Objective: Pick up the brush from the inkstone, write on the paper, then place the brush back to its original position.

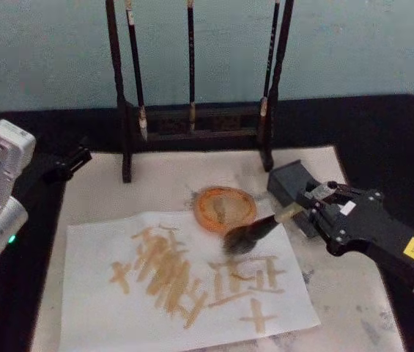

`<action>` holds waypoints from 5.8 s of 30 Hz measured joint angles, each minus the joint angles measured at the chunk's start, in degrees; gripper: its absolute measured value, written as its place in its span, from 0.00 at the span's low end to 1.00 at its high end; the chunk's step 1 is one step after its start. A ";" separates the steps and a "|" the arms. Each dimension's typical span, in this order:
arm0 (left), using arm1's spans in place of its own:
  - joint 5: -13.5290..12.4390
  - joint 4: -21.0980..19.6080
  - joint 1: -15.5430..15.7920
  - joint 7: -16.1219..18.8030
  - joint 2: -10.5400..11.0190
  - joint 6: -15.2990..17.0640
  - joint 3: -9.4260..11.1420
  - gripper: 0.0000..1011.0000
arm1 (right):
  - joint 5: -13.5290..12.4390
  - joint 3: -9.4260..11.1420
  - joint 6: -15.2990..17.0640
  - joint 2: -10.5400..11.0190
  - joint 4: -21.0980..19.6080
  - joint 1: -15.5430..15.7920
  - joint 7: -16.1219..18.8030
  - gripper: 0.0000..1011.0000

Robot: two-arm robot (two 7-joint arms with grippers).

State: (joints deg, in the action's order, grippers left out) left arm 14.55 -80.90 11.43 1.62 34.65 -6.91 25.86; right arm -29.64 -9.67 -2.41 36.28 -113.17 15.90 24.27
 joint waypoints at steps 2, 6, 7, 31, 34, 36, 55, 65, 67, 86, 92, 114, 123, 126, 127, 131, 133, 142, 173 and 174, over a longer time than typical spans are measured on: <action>0.00 0.00 0.00 0.00 0.00 0.00 0.00 0.99 | -0.29 0.20 -0.26 0.02 -0.66 0.23 0.34 0.16; 0.00 0.00 0.00 0.00 0.00 0.00 0.00 0.99 | -0.63 0.02 -0.39 -0.08 -1.72 0.29 0.79 0.16; 0.00 0.00 0.00 0.00 0.00 0.00 0.00 0.99 | -0.69 -0.17 -0.40 -0.14 -1.87 0.23 0.90 0.16; 0.00 0.00 0.00 0.00 0.00 0.00 0.00 0.99 | -2.10 -9.47 2.95 -2.65 2.68 -5.32 2.24 0.16; 0.00 0.00 0.00 0.00 0.00 0.00 0.00 0.99 | -2.43 -9.34 2.89 -2.49 3.04 -5.07 1.96 0.16; 0.00 0.00 0.00 0.00 0.00 0.00 0.00 0.99 | -2.93 -8.81 2.74 -2.12 3.49 -4.55 1.66 0.16; 0.00 0.00 0.00 0.00 0.00 0.00 0.00 0.99 | -4.79 -2.33 0.57 0.61 4.43 -0.13 0.22 0.16; 0.00 0.00 0.00 0.00 0.00 0.00 0.00 0.99 | -5.96 0.72 -0.54 1.11 4.34 1.73 0.80 0.16; 0.00 0.00 0.00 0.00 0.00 0.00 0.00 0.99 | -6.25 1.20 -0.71 1.20 4.09 1.87 1.08 0.16; 0.00 0.00 0.00 0.00 0.00 0.00 0.00 0.99 | -12.09 2.72 -0.98 -0.66 2.54 -1.86 2.21 0.16; 0.00 0.00 0.00 0.00 0.00 0.00 0.00 0.99 | -14.12 1.28 0.84 -2.45 5.48 -6.53 0.76 0.16; 0.00 0.00 0.00 0.00 0.00 0.00 0.00 0.99 | -22.26 -4.14 5.89 -5.76 17.73 -15.57 -0.70 0.16; 0.00 0.00 0.00 0.00 0.00 0.00 0.00 0.99 | -23.79 -4.71 5.72 -5.14 19.35 -15.49 -1.89 0.16; 0.00 0.00 0.00 0.00 0.00 0.00 0.00 0.99 | -24.76 -4.61 5.60 -4.88 20.05 -15.45 -1.95 0.16; 0.00 0.00 0.00 0.00 0.00 0.00 0.00 0.99 | -24.97 -4.60 5.59 -4.83 20.21 -15.45 -1.92 0.16; 0.00 0.00 0.00 0.00 0.00 0.00 0.00 0.99 | -25.84 -4.63 5.59 -4.66 20.94 -15.63 -1.81 0.16; 0.00 0.00 0.00 0.00 0.00 0.00 0.00 0.99 | -26.12 -4.72 5.59 -4.63 21.35 -15.85 -1.76 0.16; 0.00 0.00 0.00 0.00 0.00 0.00 0.00 0.99 | -27.59 -5.43 5.61 -4.41 23.06 -16.88 -1.43 0.16; 0.00 0.00 0.00 0.00 0.00 0.00 0.00 0.99 | -29.01 -6.99 5.42 -3.78 24.89 -18.72 -1.17 0.16; 0.00 0.00 0.00 0.00 0.00 0.00 0.00 0.99 | -29.03 -7.03 5.42 -3.74 24.94 -18.73 -1.20 0.16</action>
State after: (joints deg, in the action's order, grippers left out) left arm 14.55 -80.90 11.43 1.62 34.65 -6.91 25.86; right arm -58.67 -16.70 3.01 32.54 -88.23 -2.83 23.07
